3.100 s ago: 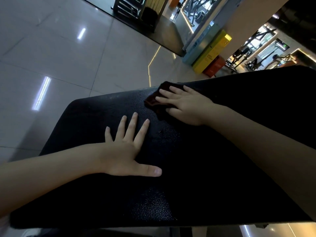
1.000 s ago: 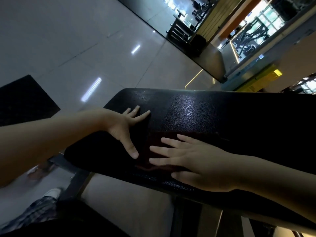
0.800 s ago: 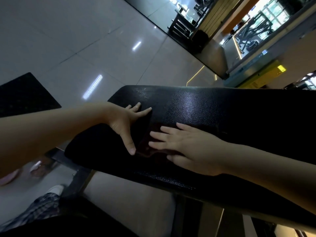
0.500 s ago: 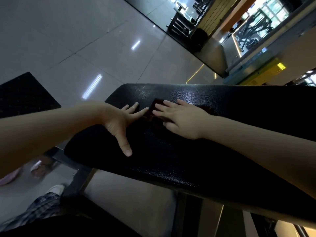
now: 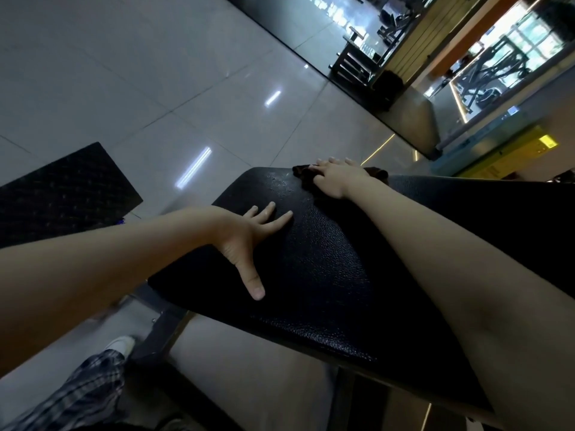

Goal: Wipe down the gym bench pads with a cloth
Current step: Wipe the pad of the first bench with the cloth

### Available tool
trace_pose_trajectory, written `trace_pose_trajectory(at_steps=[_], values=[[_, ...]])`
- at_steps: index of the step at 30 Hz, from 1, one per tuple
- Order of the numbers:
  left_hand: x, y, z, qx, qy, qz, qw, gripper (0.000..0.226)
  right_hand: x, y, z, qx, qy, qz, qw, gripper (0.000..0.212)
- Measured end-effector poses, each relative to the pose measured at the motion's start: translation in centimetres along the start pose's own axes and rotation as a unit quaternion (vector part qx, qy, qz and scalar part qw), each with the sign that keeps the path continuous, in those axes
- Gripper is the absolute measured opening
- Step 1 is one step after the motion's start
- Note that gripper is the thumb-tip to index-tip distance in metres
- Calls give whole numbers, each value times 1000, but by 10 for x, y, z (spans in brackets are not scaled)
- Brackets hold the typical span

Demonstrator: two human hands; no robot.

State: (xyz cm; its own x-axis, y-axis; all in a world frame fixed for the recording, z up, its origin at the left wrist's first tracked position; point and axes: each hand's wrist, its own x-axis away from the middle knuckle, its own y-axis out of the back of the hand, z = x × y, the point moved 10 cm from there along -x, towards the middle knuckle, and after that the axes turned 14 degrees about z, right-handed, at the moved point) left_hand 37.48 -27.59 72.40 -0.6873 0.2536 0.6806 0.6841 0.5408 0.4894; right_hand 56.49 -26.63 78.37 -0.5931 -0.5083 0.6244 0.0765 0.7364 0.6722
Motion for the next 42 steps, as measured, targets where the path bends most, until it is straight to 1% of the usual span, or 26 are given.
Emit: trace_pose_trajectory(at_steps=[3, 6, 9, 10, 13, 14, 19, 21, 27, 30, 34, 39, 42], values=[[3, -6, 7, 18, 1, -17, 1000, 147, 15, -6, 16, -6, 28, 4, 1000, 52], [7, -19, 21, 59, 3, -24, 998, 151, 50, -20, 55, 0, 110, 22, 994, 51], [12, -30, 32, 86, 2, -24, 996, 163, 90, -40, 93, 15, 186, 37, 982, 51], [13, -31, 36, 89, 5, -23, 996, 161, 101, -45, 102, 25, 205, 40, 978, 51], [21, -34, 48, 99, 25, -23, 994, 143, 132, -60, 126, 46, 257, 56, 964, 51], [21, -35, 53, 106, 26, -25, 994, 140, 142, -64, 134, 49, 272, 63, 959, 52], [19, -41, 66, 105, 17, -24, 994, 145, 177, -82, 160, 65, 331, 92, 937, 52], [19, -42, 66, 100, 16, -22, 995, 145, 181, -83, 162, 70, 337, 89, 935, 52], [17, -41, 64, 87, 14, -25, 996, 145, 175, -83, 165, 99, 337, 19, 936, 55], [15, -38, 61, 70, 22, -17, 997, 145, 164, -79, 166, 92, 334, 25, 938, 54], [13, -29, 58, 44, 34, -26, 998, 146, 147, -71, 167, 87, 327, 32, 941, 54], [10, -10, 64, 82, 18, -67, 994, 136, 126, -65, 163, 86, 305, 24, 948, 54], [4, -3, 65, 83, 20, -67, 994, 137, 115, -61, 160, 82, 296, 18, 951, 55]])
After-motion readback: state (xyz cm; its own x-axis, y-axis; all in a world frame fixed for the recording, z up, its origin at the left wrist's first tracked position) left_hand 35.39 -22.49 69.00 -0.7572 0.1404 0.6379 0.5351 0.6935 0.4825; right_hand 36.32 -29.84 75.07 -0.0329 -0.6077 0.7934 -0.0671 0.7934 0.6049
